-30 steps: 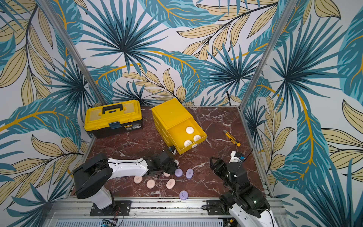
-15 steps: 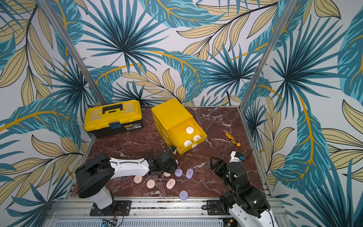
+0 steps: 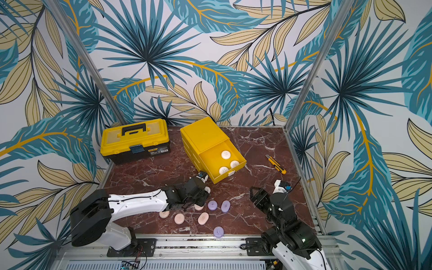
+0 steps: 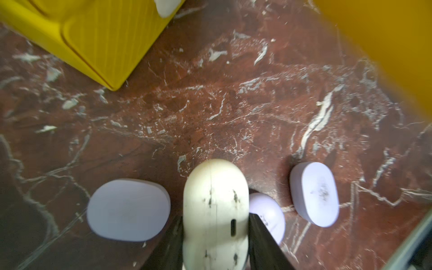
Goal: Put the bluetooth earphones in the drawer according to color
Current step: Pick up the Bluetooth earphone from the center of the board, then place the bluetooth earphone in the drawer.
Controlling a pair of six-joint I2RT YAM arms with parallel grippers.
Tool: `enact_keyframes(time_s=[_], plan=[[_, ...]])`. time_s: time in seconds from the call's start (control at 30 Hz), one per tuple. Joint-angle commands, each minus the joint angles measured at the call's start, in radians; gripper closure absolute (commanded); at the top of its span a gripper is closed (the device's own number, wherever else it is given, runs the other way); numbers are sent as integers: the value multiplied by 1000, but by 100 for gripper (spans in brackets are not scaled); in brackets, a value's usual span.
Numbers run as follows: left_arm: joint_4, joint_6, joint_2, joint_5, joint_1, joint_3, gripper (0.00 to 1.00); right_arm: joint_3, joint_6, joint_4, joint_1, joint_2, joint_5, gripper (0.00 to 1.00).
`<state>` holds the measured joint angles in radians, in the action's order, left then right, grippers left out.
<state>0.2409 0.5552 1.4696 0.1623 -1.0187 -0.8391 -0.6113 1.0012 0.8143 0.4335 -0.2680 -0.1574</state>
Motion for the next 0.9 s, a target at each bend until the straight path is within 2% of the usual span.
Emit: enact_keyframes(time_s=[0.0,0.23,0.4,0.63,0.87], plan=[[141,-51,-80,28,-6,-51,66,-8,-12,16,-3,10,-16,21],[390,-84,-257,115,-20,-119,67,-16,-15,16,-3,16,-17,21],[525,-182,-294,173,-18,-311,67,-21,-10,15,-4,22,-17,21],[462,-326,-127,184,-20,-578,67,-13,-4,15,-3,46,-17,21],[454,-418,135,193,-19,-836,67,-27,-13,10,-3,28,-22,21]])
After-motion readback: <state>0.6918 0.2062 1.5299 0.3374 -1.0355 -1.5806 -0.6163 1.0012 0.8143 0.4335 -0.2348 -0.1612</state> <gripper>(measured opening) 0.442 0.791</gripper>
